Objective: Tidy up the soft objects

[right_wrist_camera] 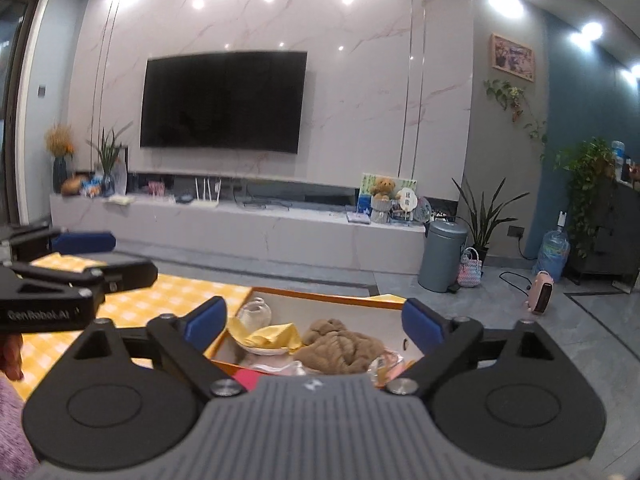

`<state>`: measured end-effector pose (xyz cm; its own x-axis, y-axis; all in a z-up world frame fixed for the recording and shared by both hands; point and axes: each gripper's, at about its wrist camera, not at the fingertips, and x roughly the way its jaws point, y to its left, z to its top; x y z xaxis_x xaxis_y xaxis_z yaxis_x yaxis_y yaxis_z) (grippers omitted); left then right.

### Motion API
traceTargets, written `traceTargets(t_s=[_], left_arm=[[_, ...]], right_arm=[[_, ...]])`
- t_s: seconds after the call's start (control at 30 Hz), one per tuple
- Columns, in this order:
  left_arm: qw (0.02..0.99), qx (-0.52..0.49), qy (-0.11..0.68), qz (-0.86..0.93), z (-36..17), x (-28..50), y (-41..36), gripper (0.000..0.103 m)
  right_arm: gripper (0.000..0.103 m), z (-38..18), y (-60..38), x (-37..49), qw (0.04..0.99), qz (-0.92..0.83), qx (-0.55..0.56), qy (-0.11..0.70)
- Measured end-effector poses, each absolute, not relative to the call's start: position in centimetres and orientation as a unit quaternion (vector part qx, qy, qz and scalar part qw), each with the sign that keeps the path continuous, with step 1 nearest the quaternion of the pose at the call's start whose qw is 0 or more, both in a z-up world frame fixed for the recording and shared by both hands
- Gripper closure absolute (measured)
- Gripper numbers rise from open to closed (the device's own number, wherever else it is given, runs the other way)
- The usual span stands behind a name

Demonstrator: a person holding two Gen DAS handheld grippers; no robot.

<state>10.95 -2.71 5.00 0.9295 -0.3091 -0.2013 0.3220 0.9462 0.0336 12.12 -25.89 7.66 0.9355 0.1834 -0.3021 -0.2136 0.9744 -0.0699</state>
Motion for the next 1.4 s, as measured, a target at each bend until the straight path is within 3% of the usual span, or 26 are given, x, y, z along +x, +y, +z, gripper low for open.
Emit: traceTargets(t_s=[0.23,0.3,0.47,0.7,0.97,1.4], left_arm=[[0.984,0.031,0.091,-0.153,3.4,8.1,-1.7,0.014],[0.987,0.030,0.088,-0.134,2.5,7.6,-1.4,0.007],[0.991,0.043,0.089,-0.090,0.5,6.4,-1.3,0.004],[0.988,0.023,0.137,-0.063,-1.5,7.2,-0.6,0.003],[0.967,0.020,0.252,-0.030,-6.0,8.5,0.1,0.003],[0.967,0.019,0.247,-0.055,-6.3,8.0,-1.1,0.003]], right_arm=[[0.003,4.8,-22.8,8.3,0.990,0.083,-0.028,0.111],[0.003,3.6,-21.9,7.3,0.992,0.065,-0.024,0.101],[0.003,0.6,-20.8,6.2,0.992,0.051,-0.043,0.106],[0.003,-2.0,-20.1,6.3,0.985,0.077,-0.055,0.147],[0.003,-5.0,-21.0,8.3,0.967,0.060,-0.012,0.249],[0.003,-6.8,-22.2,8.6,0.969,0.028,0.005,0.247]])
